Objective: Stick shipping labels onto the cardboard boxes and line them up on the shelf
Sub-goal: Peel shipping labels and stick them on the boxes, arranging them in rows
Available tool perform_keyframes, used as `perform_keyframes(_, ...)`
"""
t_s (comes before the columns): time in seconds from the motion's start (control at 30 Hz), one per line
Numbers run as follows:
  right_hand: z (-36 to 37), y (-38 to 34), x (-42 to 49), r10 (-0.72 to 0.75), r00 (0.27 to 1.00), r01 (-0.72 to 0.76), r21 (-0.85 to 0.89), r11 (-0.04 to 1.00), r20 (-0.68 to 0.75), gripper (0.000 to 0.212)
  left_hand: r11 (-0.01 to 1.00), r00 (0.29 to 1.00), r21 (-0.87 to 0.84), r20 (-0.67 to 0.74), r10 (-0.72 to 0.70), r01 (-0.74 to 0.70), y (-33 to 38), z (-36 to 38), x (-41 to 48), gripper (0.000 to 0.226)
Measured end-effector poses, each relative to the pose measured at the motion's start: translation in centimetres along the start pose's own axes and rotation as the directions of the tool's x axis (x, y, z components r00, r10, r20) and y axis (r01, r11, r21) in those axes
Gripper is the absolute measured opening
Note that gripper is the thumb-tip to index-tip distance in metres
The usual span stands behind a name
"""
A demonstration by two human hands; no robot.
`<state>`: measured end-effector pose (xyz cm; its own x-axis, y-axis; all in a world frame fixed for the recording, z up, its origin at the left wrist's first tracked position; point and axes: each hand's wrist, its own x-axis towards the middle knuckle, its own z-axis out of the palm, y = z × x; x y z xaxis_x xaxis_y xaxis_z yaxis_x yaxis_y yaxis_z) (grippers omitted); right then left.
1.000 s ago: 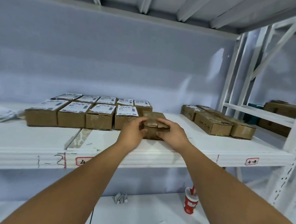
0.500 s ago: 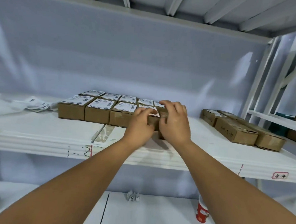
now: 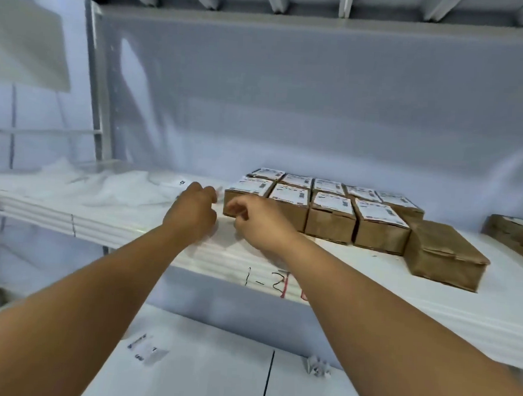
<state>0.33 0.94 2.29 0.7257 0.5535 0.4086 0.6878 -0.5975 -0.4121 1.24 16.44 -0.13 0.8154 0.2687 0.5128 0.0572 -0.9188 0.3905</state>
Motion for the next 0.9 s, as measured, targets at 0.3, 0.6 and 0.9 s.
perform_keyframes(0.3,7.4,-1.3,7.5,0.008,0.996,0.011,-0.193,0.981,0.094,0.032,0.971,0.977,0.122,0.033,-0.211,0.205,-8.1,-0.6,3.0,0.021)
perform_keyframes(0.6,10.8,-2.2,13.3,0.076,0.98,-0.016,-0.306,0.952,0.184,0.036,0.959,0.957,0.085,0.083,-0.278,0.271,-9.2,0.9,4.1,0.032)
perform_keyframes(0.9,10.0,-1.8,12.4,0.131,0.982,-0.102,0.207,0.973,-0.132,0.039,0.968,0.969,-0.033,0.024,-0.247,0.247,-9.3,0.9,3.9,0.038)
